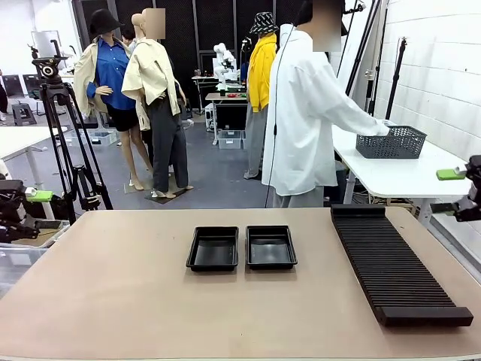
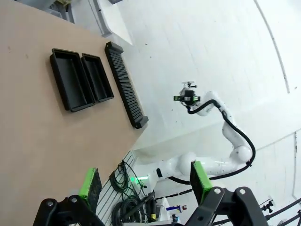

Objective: Inspect and transfer BCBs to ESD trays.
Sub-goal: Pick up the Blank PCB from the PCB Rack and place it in the left ESD tray.

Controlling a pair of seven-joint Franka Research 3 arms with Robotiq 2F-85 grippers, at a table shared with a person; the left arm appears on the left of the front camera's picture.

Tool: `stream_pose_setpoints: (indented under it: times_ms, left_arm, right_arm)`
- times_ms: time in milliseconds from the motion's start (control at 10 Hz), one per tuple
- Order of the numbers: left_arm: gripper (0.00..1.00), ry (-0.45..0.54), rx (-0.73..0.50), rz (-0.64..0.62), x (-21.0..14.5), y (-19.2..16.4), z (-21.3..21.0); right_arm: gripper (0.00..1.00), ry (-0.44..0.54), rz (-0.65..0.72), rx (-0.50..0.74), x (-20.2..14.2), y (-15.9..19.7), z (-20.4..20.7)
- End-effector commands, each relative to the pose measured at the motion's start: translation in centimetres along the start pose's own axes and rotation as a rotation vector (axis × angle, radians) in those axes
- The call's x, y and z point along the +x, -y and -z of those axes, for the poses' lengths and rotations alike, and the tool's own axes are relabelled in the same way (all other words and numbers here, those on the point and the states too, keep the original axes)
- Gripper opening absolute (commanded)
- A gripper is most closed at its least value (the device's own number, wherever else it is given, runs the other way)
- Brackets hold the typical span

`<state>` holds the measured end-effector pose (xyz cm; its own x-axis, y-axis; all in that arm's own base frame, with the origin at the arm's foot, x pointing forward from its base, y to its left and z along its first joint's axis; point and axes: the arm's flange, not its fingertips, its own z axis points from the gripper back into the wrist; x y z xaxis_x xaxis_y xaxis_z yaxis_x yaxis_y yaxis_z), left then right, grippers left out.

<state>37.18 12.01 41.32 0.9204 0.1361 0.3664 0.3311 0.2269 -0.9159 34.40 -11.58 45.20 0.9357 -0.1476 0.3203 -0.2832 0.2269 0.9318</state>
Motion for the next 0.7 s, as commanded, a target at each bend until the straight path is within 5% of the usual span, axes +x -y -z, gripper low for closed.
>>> stream_pose_setpoints:
  times_ms: [0,600]
  left_arm:
    - [1.0,0.008,-0.097,0.041,0.8,-0.5,0.3]
    - [1.0,0.014,-0.085,0.055,0.9,0.0,0.0]
  right_arm:
    - [1.0,0.014,0.022,0.068,0.5,2.9,-0.7]
    - [1.0,0.038,0.015,0.157,0.1,5.1,-1.0]
